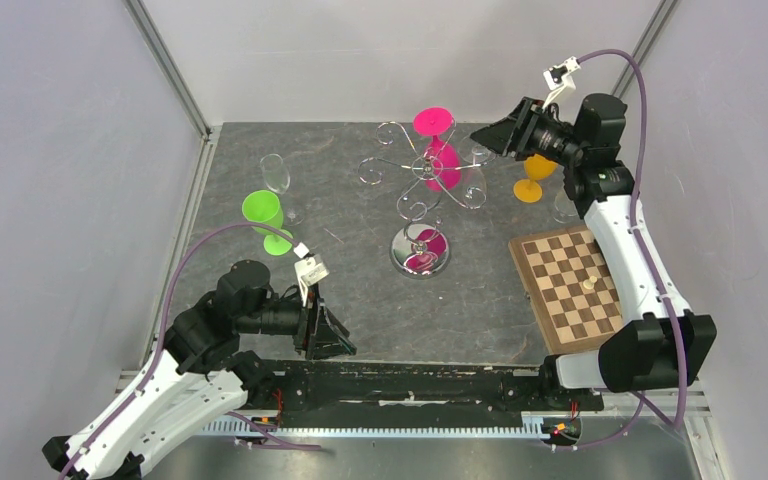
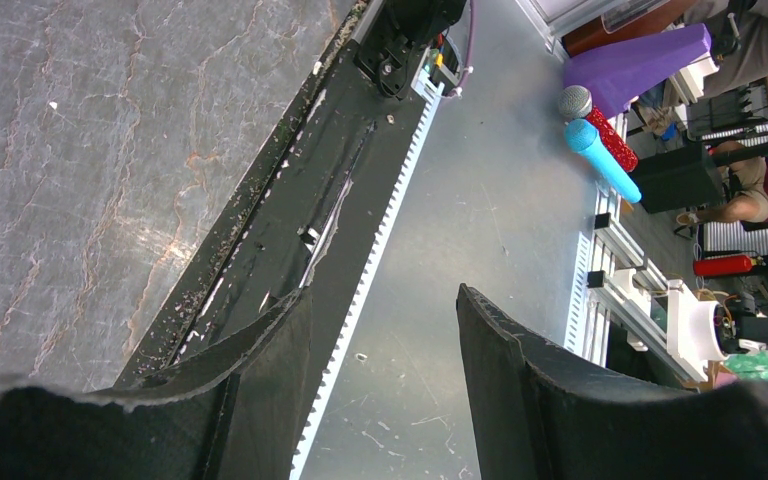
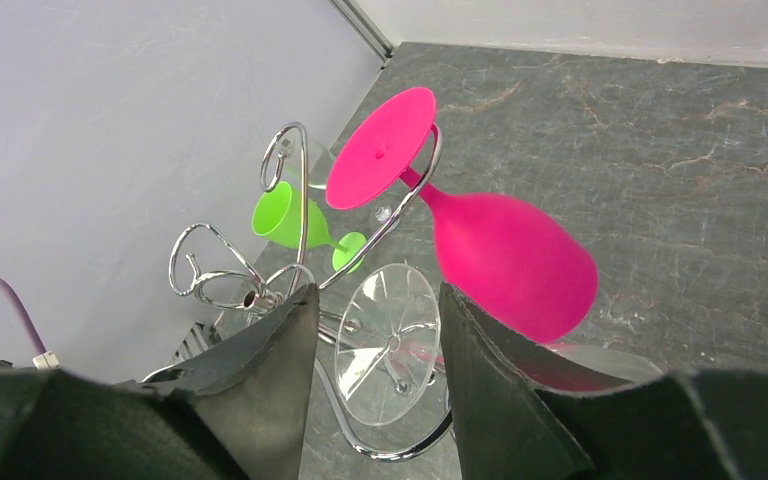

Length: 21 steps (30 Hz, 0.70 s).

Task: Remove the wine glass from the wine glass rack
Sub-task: Pick up the wine glass from the wine rack.

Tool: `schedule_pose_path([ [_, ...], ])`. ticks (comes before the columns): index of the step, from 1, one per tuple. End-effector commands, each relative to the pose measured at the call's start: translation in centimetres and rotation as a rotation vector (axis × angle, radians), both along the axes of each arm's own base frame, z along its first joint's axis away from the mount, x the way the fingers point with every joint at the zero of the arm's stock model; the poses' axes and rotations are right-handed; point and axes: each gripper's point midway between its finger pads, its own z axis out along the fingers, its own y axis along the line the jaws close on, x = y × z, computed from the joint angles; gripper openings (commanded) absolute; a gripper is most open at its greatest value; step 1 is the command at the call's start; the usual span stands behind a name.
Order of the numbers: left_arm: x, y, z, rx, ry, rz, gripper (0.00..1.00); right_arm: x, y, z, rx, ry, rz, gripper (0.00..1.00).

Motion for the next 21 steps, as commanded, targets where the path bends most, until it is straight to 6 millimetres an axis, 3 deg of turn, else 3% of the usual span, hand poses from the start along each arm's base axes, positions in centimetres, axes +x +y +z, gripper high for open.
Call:
schedule_pose_path([
  [1,0.2,-0.1,0.6,-0.019,0.015,0.025,0.61,-1.3,0.4,1.6,-0.004,-0.071,0.030,0.49],
  [21,0.1,0.1,0.9,-0.029,0.005,0.027,0.61,-2.8,1.0,0.5,-0.021,-0.021,0.074,0.29],
])
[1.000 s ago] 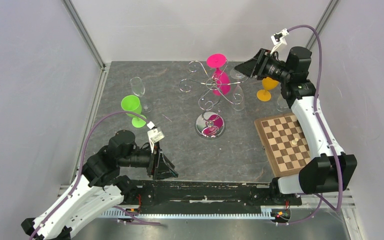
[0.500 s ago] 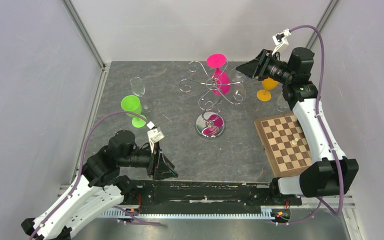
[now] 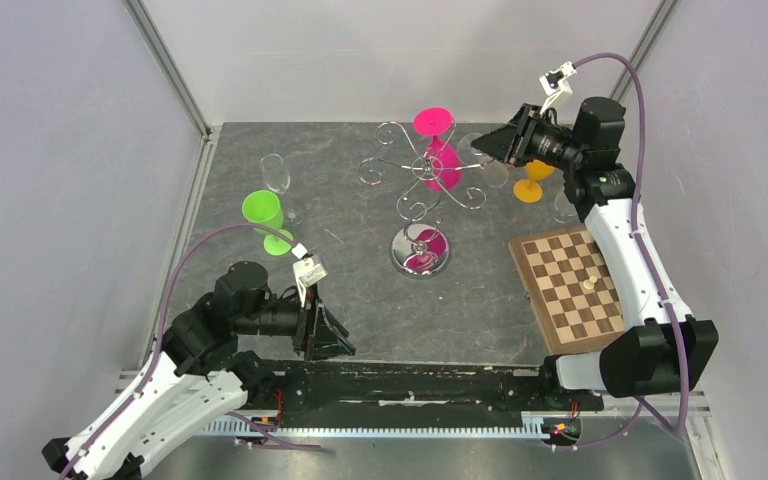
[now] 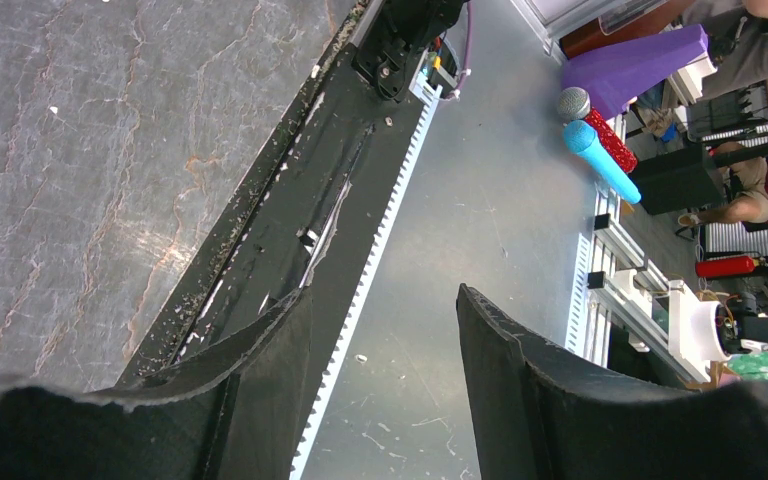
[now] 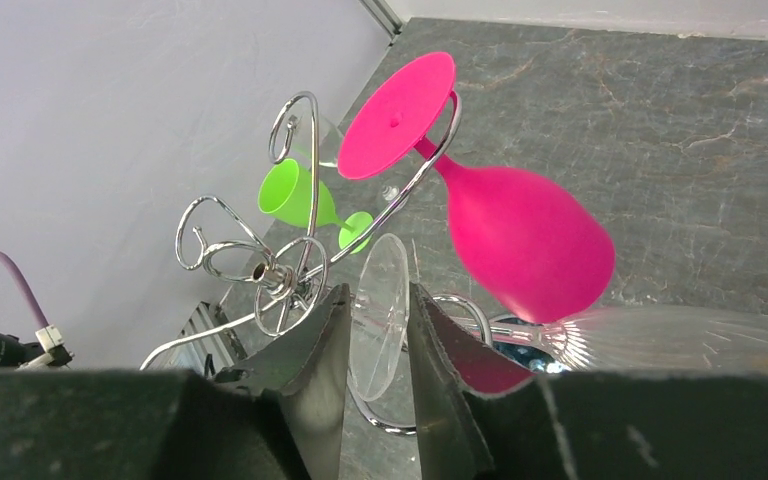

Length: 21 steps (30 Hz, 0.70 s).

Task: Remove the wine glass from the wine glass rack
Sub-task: Pick up the wine glass from the wine rack.

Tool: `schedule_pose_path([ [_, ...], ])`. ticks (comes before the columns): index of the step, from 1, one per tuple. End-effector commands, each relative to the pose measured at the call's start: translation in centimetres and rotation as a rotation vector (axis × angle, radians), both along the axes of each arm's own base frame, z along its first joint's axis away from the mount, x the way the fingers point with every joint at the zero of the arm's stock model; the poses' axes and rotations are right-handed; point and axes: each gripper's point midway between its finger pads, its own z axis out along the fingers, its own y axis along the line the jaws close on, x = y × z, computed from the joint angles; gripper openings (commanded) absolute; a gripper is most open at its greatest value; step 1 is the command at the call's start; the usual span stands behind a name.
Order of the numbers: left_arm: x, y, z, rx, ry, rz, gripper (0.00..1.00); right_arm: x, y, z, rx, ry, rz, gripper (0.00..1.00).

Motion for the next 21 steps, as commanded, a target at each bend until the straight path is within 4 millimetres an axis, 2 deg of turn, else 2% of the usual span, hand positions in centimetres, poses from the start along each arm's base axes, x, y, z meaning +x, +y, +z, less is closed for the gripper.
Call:
schedule_pose_path([
  [1,0.2,0.0,0.6,-0.020,0.015,0.026,0.61,-1.6,0.5,0.9,-0.010,-0.034,0.040,0.28],
  [5,0.1,0.0,0.7,-0.022,0.015,0.026,0.61,-1.6,0.4,0.6,-0.019,-0.025,0.037,0.18],
  [9,0.1,0.0,0.7,-0.023,0.012,0.026,0.61,-1.5,0.3,0.8,-0.017,-0.023,0.024,0.00],
  [15,0.1,0.0,0.7,-0.025,0.011,0.028,0.61,-1.2,0.0,1.2,0.012,-0.005,-0.024,0.00],
  [21,0.1,0.0,0.7,-0.023,0.014,0.028,0.61,-1.2,0.1,3.2,0.100,0.002,-0.049,0.00],
])
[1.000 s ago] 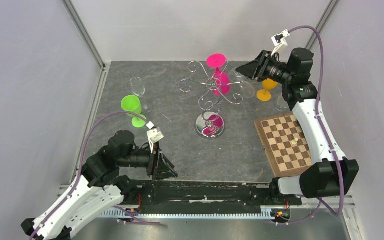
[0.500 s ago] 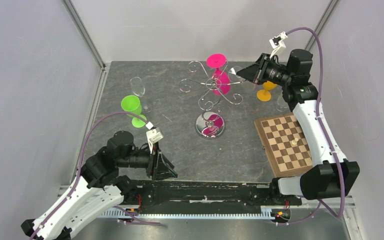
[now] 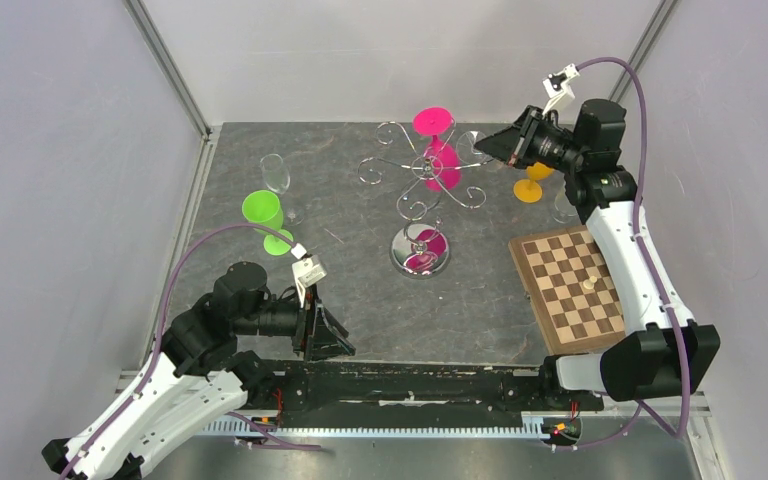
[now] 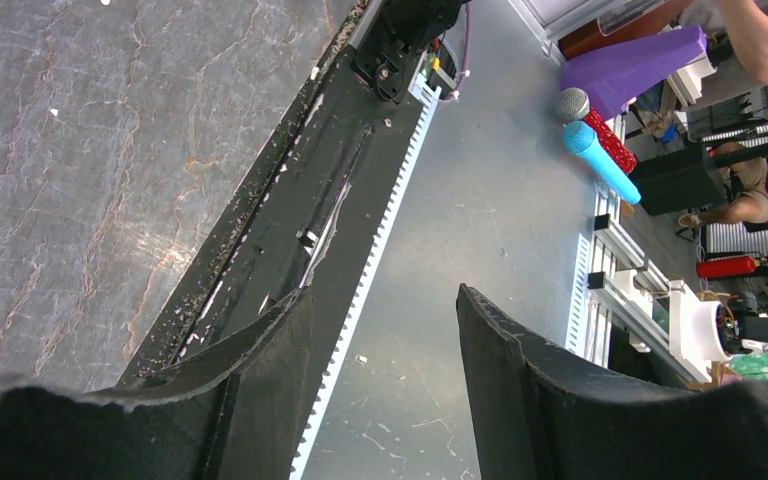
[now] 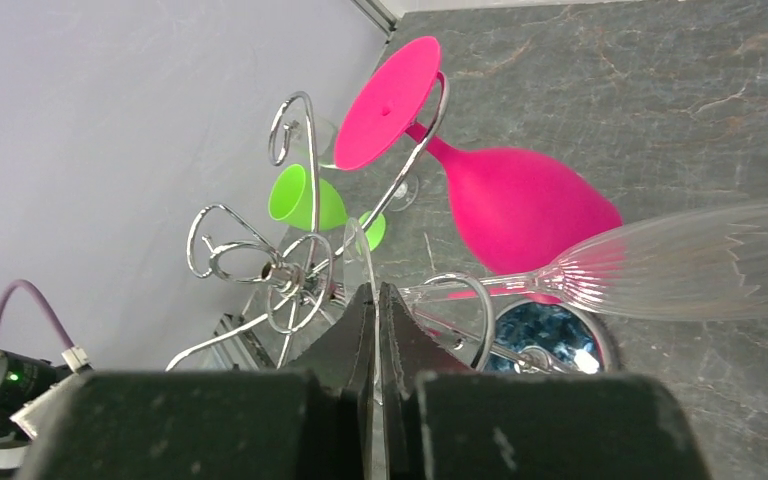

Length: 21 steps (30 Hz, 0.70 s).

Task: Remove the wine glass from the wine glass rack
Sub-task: Pick up the wine glass from the wine rack.

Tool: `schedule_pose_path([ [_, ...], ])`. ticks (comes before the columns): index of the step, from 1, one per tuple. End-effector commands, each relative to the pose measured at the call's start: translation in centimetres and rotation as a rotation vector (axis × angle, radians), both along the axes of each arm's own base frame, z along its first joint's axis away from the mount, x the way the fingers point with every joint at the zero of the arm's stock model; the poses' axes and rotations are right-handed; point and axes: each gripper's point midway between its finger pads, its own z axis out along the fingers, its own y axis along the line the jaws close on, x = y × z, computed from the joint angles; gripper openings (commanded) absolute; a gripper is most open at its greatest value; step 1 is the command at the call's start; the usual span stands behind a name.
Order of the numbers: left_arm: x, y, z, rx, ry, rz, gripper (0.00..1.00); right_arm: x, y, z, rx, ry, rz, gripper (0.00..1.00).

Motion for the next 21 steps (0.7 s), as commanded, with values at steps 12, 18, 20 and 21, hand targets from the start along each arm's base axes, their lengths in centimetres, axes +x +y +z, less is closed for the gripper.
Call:
schedule_pose_path([
  [12,0.3,-0.1,0.4,-0.012,0.026,0.028,0.62,0.0,-1.1,5.9,0.232,0.005,-0.146,0.00],
  [18,0.3,-0.2,0.4,-0.011,0.027,0.028,0.61,0.1,-2.3,5.0,0.316,0.052,-0.168,0.00],
  [20,0.3,-0.2,0.3,-0.009,0.029,0.030,0.62,-0.1,-2.1,4.9,0.334,0.064,-0.154,0.00],
  [21,0.3,-0.2,0.4,-0.010,0.028,0.030,0.61,-0.2,-2.0,4.7,0.346,0.072,-0.146,0.00],
])
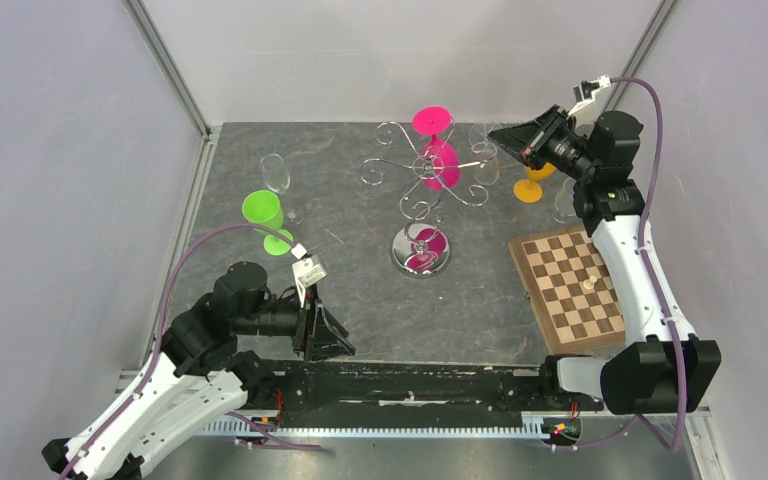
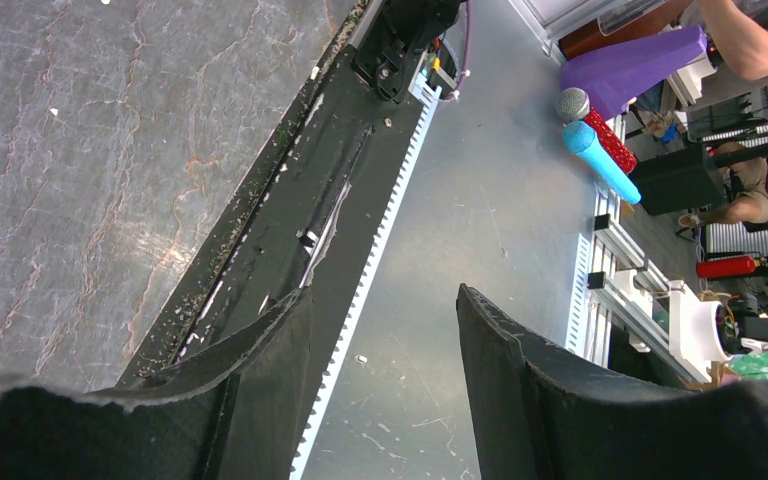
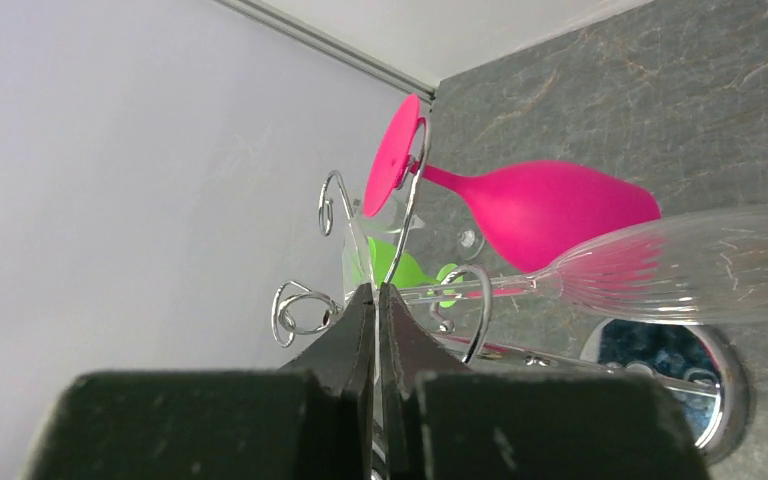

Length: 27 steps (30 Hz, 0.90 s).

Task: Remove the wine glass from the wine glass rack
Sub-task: Pick up the wine glass from the wine rack.

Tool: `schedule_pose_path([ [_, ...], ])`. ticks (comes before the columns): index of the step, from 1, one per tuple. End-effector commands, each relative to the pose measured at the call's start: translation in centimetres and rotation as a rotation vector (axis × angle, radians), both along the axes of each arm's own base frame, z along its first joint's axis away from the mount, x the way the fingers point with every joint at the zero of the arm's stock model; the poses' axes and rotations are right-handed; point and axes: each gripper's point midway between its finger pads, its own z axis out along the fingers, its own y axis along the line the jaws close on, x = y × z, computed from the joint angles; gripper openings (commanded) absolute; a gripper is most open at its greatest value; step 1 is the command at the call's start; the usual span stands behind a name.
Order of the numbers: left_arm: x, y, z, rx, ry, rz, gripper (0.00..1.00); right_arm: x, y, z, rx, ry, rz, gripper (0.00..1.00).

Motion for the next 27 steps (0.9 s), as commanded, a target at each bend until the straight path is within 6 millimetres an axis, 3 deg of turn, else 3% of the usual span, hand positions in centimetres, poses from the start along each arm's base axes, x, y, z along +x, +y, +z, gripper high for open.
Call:
schedule_pose_path([
  [1,0.3,-0.1,0.4,-0.012,0.025,0.031,0.61,-0.8,0.2,2.5,0.084,-0.073,0.017,0.00],
  [7,0.3,-0.1,0.5,-0.015,0.020,0.035,0.61,-2.2,0.6,2.9,0.160,-0.093,0.047,0.00],
  [17,0.3,0.0,0.6,-0.018,0.016,0.036,0.62,-3.6,0.4,2.5,0.141,-0.114,0.035,0.00],
  [21,0.2,0.0,0.6,-0.019,0.017,0.031,0.61,-2.9,-0.9,1.9,0.132,-0.102,-0.019,0.00],
  [27,0.2,-0.1,0.5,-0.018,0.019,0.030,0.61,-1.9,-1.3,1.7,0.139,-0.088,-0.051,0.00],
])
